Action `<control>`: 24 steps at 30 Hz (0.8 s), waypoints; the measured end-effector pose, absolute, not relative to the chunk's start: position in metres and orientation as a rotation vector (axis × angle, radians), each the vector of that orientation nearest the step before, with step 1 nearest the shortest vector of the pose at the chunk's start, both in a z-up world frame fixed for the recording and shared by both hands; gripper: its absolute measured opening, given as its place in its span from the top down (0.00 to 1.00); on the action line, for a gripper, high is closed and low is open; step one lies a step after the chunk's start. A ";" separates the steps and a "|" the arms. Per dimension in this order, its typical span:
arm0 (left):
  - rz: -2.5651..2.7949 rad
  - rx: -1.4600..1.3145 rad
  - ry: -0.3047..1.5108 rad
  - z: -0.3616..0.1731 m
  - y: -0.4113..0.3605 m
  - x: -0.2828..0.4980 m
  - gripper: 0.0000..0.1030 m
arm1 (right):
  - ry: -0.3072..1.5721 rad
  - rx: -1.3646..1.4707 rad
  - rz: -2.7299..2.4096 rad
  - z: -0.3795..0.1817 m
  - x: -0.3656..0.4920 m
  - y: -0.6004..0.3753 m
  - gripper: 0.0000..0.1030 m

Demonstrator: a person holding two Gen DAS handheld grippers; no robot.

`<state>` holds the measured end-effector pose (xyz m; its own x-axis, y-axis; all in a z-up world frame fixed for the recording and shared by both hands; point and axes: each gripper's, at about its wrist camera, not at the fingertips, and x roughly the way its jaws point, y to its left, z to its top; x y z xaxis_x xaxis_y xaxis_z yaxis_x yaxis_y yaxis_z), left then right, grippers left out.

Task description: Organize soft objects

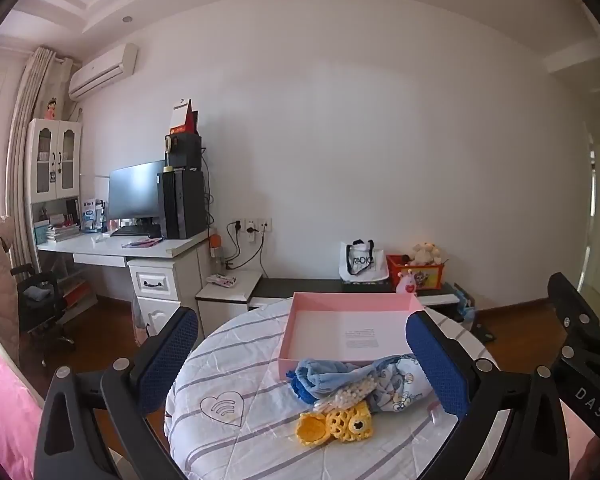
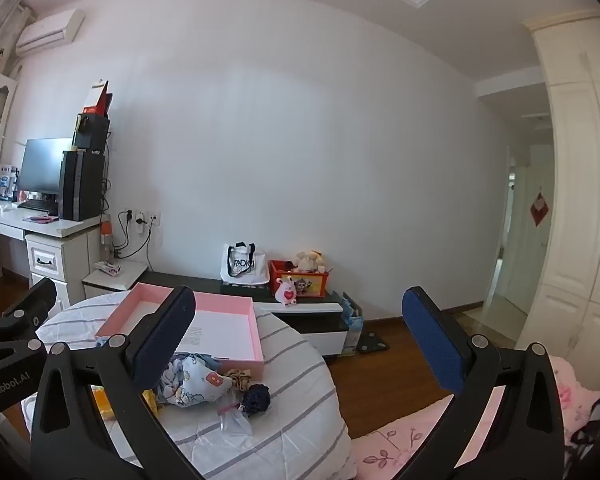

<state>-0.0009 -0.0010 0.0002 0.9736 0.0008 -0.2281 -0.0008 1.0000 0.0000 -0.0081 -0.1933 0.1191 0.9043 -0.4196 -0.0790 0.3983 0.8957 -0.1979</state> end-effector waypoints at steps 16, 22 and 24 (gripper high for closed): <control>-0.006 0.001 0.217 0.005 -0.001 -0.005 0.00 | 0.125 -0.180 -0.418 0.119 -0.010 -0.191 0.00; -0.007 0.004 0.217 0.004 -0.001 -0.005 0.00 | 0.129 -0.188 -0.412 0.117 -0.007 -0.191 0.00; -0.010 0.011 0.217 0.004 -0.002 -0.006 0.00 | 0.132 -0.188 -0.409 0.115 -0.004 -0.190 0.00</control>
